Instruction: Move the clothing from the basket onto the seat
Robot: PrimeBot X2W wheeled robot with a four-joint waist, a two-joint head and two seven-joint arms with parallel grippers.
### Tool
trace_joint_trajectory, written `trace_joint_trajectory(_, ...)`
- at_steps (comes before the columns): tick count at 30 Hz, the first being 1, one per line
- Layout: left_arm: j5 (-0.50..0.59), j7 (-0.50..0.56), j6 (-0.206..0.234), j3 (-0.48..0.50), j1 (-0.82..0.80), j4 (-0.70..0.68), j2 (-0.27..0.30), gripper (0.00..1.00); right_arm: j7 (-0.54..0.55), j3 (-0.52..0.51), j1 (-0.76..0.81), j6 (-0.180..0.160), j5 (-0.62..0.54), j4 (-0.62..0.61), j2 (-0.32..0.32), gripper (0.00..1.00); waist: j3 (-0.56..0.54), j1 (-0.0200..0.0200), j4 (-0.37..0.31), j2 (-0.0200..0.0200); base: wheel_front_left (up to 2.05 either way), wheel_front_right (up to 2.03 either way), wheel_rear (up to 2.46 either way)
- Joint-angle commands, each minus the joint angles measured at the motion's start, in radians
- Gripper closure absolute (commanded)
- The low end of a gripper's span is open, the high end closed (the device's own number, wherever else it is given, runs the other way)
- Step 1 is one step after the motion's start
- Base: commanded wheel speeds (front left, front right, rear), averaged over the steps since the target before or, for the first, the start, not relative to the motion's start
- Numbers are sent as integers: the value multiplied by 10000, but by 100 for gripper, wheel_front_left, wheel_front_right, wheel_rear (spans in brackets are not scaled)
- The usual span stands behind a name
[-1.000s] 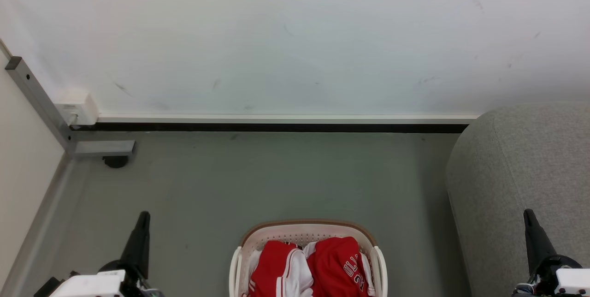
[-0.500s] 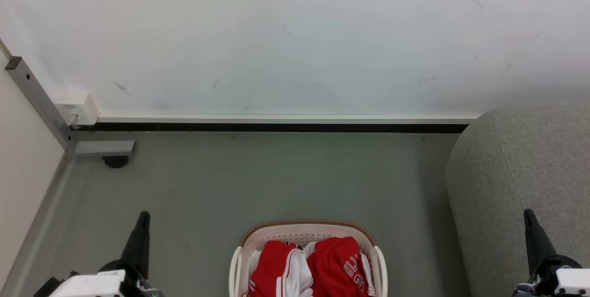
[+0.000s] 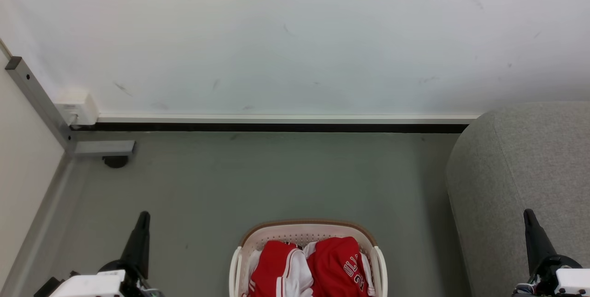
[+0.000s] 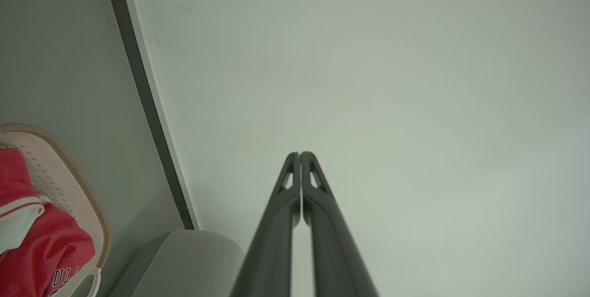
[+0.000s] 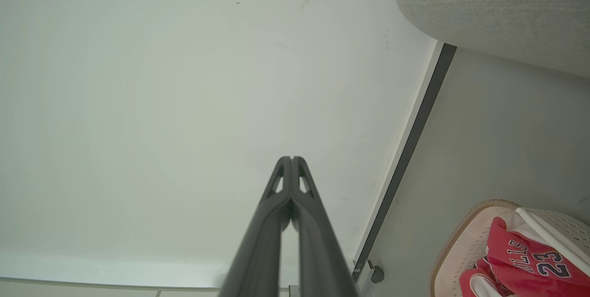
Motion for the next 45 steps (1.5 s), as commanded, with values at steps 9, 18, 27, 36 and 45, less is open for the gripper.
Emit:
trace_joint_trajectory(9, -73, 28, -5, 13, -105, -17, 85, 100, 28, -19, -106, 42, -40, 2, -65, 100, 0, 0, 0, 0, 0, 0, 0)
trace_joint_trajectory(18, -73, 28, -5, 11, -105, -17, 85, 100, 28, -19, -106, 42, -40, 2, -65, 100, 0, 0, 0, 0, 0, 0, 0)
trace_joint_trajectory(27, -73, 28, -5, 16, -105, -17, 85, 100, 28, -19, -106, 42, -40, 2, -65, 100, 0, 0, 0, 0, 0, 0, 0)
trace_joint_trajectory(36, -1, -79, 0, -47, 332, 341, -127, 0, -59, 69, 358, -4, -7, 305, 97, 0, 0, 0, 0, 0, 0, 0, 0)
trace_joint_trajectory(45, 184, -599, 1, -224, 252, -78, -74, 0, -510, 408, 374, -3, -179, -68, 71, 0, 2, 0, -3, 0, 0, 0, 0)
